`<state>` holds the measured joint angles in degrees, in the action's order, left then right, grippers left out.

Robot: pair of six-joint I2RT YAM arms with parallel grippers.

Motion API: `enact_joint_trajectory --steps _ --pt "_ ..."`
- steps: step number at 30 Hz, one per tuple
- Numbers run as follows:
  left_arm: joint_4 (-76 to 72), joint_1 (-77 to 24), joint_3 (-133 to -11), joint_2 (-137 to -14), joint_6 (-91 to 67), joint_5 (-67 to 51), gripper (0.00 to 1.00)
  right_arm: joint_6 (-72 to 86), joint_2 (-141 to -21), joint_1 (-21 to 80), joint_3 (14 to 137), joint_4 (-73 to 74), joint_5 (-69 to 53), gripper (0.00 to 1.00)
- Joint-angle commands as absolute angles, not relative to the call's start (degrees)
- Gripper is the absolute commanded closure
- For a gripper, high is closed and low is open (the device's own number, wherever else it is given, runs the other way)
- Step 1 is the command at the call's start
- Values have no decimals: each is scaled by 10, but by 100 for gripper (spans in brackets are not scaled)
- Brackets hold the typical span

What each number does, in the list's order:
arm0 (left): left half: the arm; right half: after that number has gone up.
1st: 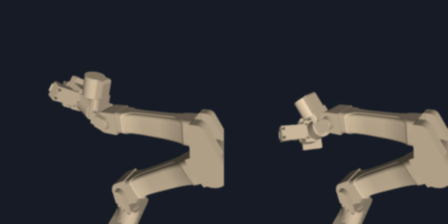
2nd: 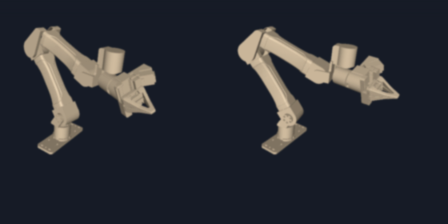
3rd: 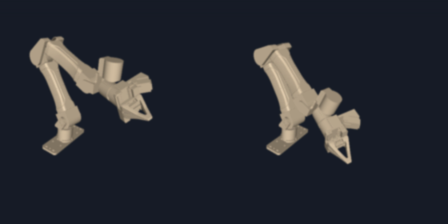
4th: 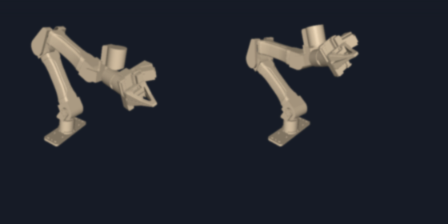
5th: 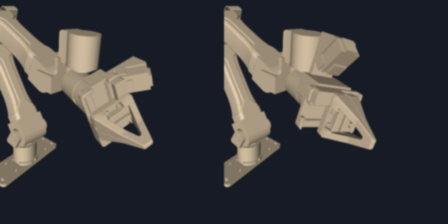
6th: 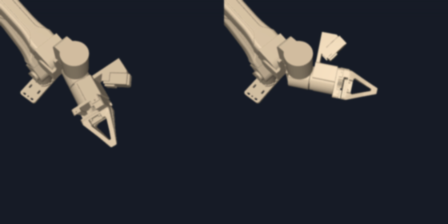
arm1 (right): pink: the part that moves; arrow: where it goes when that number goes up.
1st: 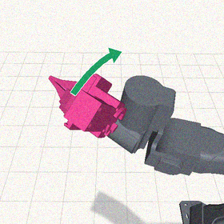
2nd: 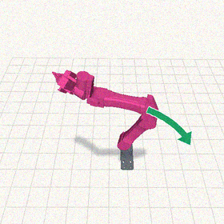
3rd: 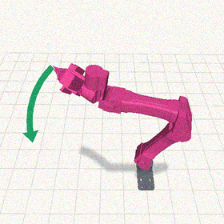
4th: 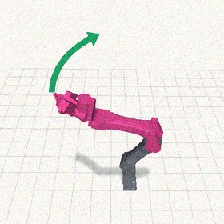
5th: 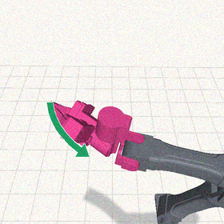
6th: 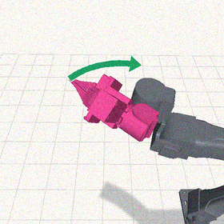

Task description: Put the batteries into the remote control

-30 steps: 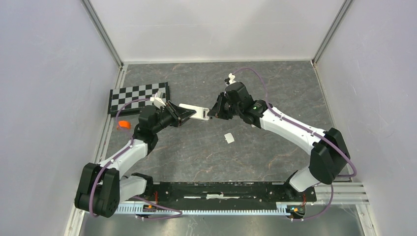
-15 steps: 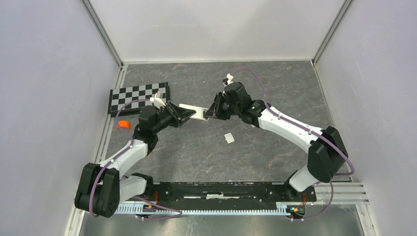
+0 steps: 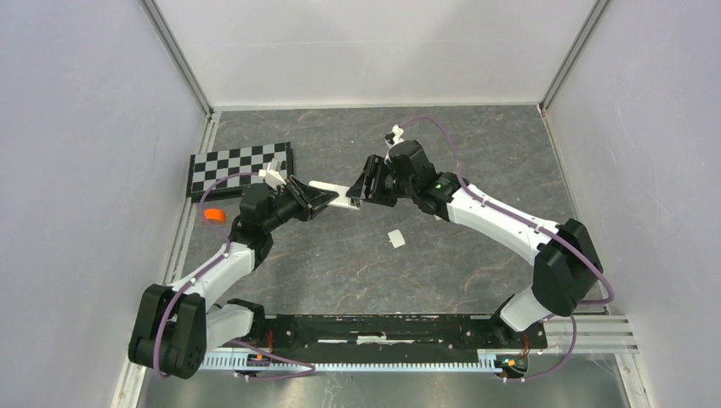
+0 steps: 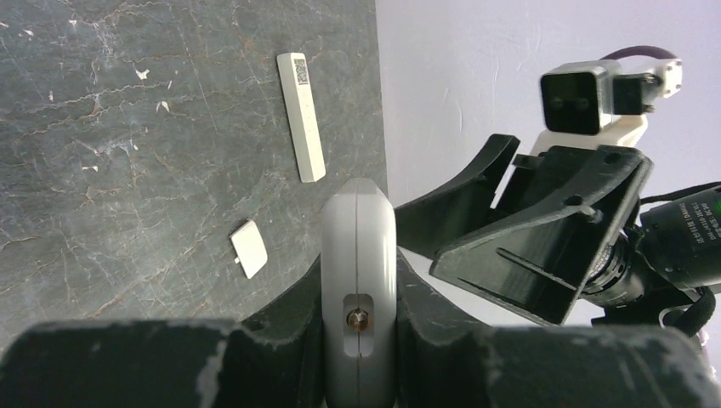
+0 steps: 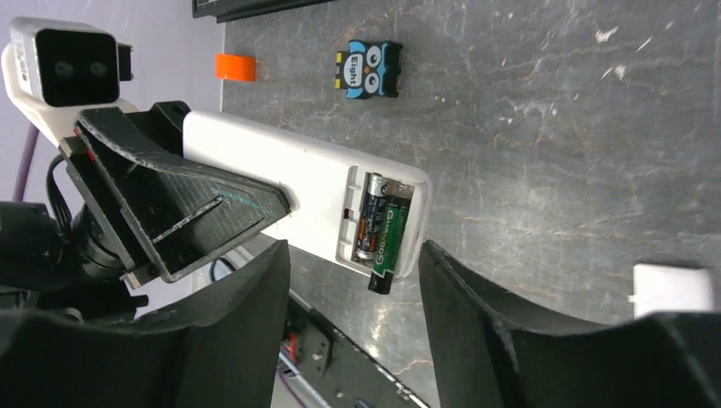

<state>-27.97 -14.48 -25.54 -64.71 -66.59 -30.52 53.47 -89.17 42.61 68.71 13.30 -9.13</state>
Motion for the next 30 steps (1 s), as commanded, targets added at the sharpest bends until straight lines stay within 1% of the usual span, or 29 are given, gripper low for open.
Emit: enact_joint_trajectory --steps 1,6,9,13,16,20,25,30 --pt "-286 -144 -267 -624 -651 -315 98 500 -841 420 683 91 -79 28" --pt "-240 -143 -301 -624 -638 -368 98 376 -784 404 636 6 -122 10" --pt "-205 -143 -331 -634 -626 -428 98 284 -779 388 635 -4 -205 5" --pt "-155 -143 -375 -651 -601 -531 98 119 -790 387 678 99 -289 2" --pt "-126 -143 -398 -666 -579 -584 98 36 -807 386 705 184 -337 2" --pt "-104 -143 -408 -673 -548 -614 98 5 -822 387 708 223 -386 2" --pt "-83 -143 -412 -685 -528 -624 98 22 -824 387 687 194 -452 2" --pt "-82 -143 -411 -689 -528 -627 98 18 -842 387 685 207 -481 2"
